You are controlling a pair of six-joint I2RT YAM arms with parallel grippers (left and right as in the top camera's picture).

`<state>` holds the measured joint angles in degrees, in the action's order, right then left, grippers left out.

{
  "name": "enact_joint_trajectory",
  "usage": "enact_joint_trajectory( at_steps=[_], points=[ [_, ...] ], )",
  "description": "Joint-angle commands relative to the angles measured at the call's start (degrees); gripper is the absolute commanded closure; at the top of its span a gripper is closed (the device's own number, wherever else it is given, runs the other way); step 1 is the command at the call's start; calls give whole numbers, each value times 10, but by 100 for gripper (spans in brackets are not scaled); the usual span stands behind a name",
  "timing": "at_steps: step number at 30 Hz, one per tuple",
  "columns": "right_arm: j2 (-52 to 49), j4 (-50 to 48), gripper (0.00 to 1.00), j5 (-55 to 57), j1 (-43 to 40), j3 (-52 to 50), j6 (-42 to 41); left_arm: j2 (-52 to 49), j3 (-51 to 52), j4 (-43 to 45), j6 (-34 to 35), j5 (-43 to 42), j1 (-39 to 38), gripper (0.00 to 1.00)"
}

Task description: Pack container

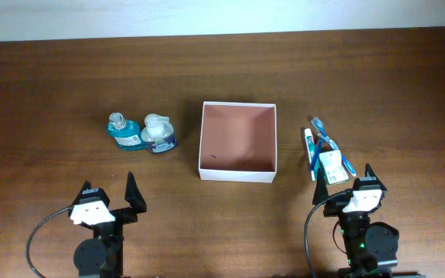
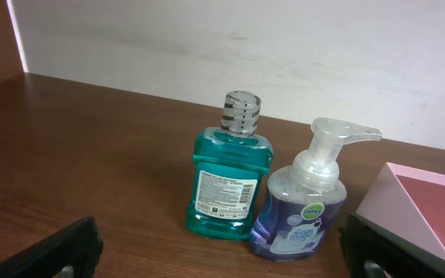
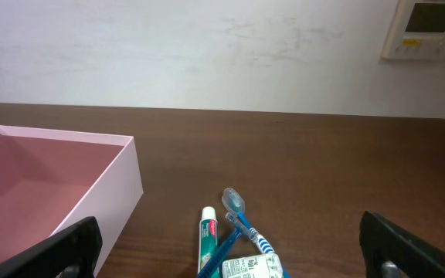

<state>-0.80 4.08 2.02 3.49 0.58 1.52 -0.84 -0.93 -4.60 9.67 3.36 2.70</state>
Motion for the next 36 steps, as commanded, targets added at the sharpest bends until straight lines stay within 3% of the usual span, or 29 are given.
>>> enact_joint_trajectory(
  at_steps=[1, 7, 12, 15, 19, 22, 31, 36],
  points=[
    [5, 5, 2, -1, 3, -3, -2, 5, 4, 2, 0, -6, 1, 1],
    [5, 5, 2, -1, 3, -3, -2, 5, 4, 8, 1, -58, 1, 1],
    [5, 5, 2, -1, 3, -3, -3, 5, -21, 50, 1, -214, 1, 1],
    [5, 5, 1, -1, 3, -3, -2, -3, -78, 17, 1, -221, 1, 1],
    [5, 5, 2, -1, 3, -3, -3, -64, -216, -66, -1, -227, 1, 1],
    [5, 5, 2, -1, 3, -3, -2, -160, -356, -149, -44, -226, 1, 1],
    [5, 5, 2, -1, 3, -3, -2, -507, -786, -559, -172, -210, 1, 1],
    [5, 5, 2, -1, 3, -3, -3, -621, -899, -639, -171, -169, 1, 1]
  ],
)
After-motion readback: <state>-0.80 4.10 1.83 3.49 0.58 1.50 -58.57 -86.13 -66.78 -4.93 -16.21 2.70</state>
